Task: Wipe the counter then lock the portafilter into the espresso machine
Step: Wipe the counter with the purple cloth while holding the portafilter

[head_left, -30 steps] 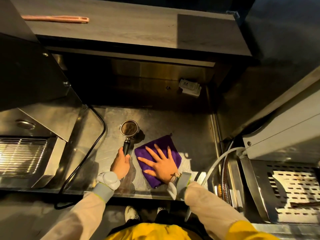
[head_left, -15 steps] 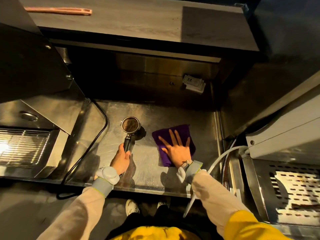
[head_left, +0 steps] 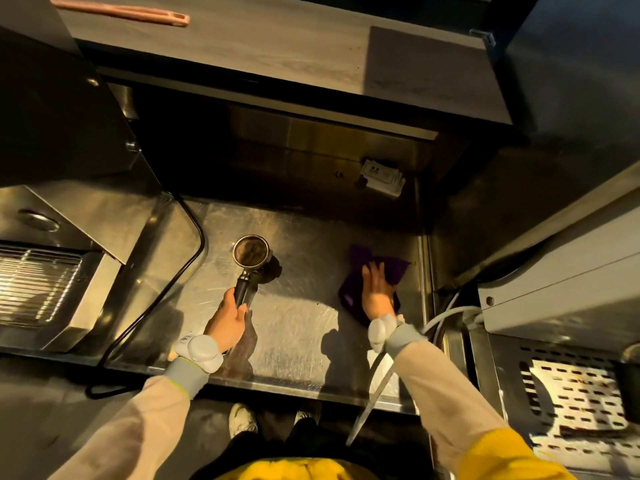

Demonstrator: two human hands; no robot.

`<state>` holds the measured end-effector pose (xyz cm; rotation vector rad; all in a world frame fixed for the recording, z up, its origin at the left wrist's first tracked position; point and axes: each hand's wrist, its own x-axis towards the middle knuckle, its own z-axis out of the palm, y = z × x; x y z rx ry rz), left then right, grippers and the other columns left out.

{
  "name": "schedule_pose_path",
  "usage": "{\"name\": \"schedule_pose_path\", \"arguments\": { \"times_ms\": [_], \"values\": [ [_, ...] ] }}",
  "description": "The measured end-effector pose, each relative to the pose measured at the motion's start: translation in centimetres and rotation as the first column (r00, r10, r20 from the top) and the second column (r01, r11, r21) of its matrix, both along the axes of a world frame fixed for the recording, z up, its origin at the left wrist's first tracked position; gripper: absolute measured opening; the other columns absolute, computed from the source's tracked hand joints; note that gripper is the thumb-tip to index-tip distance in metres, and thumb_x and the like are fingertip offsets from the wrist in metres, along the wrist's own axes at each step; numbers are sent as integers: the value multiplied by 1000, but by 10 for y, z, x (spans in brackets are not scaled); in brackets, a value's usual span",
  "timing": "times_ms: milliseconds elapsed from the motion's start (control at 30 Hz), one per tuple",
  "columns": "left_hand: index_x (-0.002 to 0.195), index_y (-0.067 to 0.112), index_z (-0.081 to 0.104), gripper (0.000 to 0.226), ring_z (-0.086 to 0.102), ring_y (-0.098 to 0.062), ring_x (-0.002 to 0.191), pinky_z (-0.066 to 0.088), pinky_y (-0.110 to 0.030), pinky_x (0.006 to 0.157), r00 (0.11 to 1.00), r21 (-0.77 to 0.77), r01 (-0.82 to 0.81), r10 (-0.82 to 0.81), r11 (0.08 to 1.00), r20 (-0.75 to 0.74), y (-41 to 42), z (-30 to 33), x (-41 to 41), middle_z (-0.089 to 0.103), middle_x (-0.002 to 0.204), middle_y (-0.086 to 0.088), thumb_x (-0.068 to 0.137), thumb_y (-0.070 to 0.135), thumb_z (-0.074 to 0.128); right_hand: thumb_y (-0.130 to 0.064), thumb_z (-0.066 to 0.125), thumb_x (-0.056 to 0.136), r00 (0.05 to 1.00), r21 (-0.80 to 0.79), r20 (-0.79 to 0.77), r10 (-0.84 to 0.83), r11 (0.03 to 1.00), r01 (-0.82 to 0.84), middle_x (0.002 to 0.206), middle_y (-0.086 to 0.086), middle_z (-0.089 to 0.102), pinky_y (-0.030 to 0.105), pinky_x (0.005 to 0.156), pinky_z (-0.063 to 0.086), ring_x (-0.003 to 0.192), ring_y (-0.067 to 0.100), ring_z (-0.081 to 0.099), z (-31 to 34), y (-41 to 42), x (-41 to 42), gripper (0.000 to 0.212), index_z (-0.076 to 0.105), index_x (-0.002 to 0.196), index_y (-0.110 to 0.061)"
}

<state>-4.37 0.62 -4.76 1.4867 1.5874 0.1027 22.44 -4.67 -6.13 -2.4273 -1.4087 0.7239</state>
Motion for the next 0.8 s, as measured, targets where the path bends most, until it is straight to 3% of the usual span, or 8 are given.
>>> {"name": "schedule_pose_path", "arguments": {
  "times_ms": [67, 167, 267, 333, 700, 767, 800],
  "values": [
    [140, 10, 18, 46, 52, -45, 108, 41, -49, 96, 1000, -6, -5, 5, 1000, 1, 0, -1, 0, 51, 129, -25, 97, 15, 31, -11, 28, 99, 995, 0, -70, 77, 997, -77, 159, 10, 13, 54, 117, 9, 147, 27, 2, -3, -5, -24, 45, 26, 144, -9],
    [140, 10, 18, 46, 52, -44, 108, 40, -48, 95, 1000, -11, -7, 7, 1000, 12, 0, 0, 0, 51, 127, -26, 97, 15, 32, -28, 30, 99, 960, 147, -242, 140, 983, -106, 157, 6, 20, 61, 116, -3, 147, 25, 2, -2, -10, -67, 43, 35, 141, -22],
    [141, 10, 17, 47, 52, -43, 109, 41, -47, 97, 1000, -10, -9, 10, 1000, 11, -1, 1, -1, 51, 129, -24, 97, 16, 32, -55, 29, 92, 918, 22, 18, 396, 918, -396, 160, 2, 4, 70, 107, -7, 146, 28, -10, -14, -14, -94, 55, 13, 143, -45],
    [141, 11, 16, 48, 52, -42, 110, 41, -46, 97, 1000, -19, -15, 16, 1000, 11, -1, 2, -1, 51, 130, -23, 96, 16, 32, -62, 30, 87, 854, -66, 190, 485, 874, -482, 160, 5, -2, 74, 104, -4, 146, 33, -12, -20, -12, -99, 62, 8, 143, -47],
    [140, 14, 19, 48, 55, -39, 108, 45, -47, 97, 1000, -53, -11, 12, 999, 20, 3, 6, -4, 52, 128, -22, 96, 18, 37, -61, 30, 88, 871, -104, 255, 420, 908, -407, 160, 3, 6, 74, 105, -3, 147, 28, -4, -25, 15, -78, 59, 14, 143, -45],
    [139, 13, 21, 46, 55, -39, 108, 45, -47, 96, 1000, -49, -7, 7, 999, 4, 5, 5, -2, 52, 127, -22, 95, 17, 38, -60, 35, 87, 872, -89, 291, 395, 918, -386, 159, 5, 15, 76, 103, 4, 147, 30, 7, -22, 16, -77, 59, 22, 142, -43],
    [138, 12, 22, 46, 54, -39, 108, 45, -47, 96, 1000, -46, -7, 8, 999, 2, 5, 5, -1, 52, 127, -22, 95, 17, 38, -60, 44, 84, 862, -68, 346, 371, 926, -371, 155, 7, 29, 78, 99, 14, 144, 32, 22, -18, 17, -77, 59, 33, 139, -42]
  ]
}}
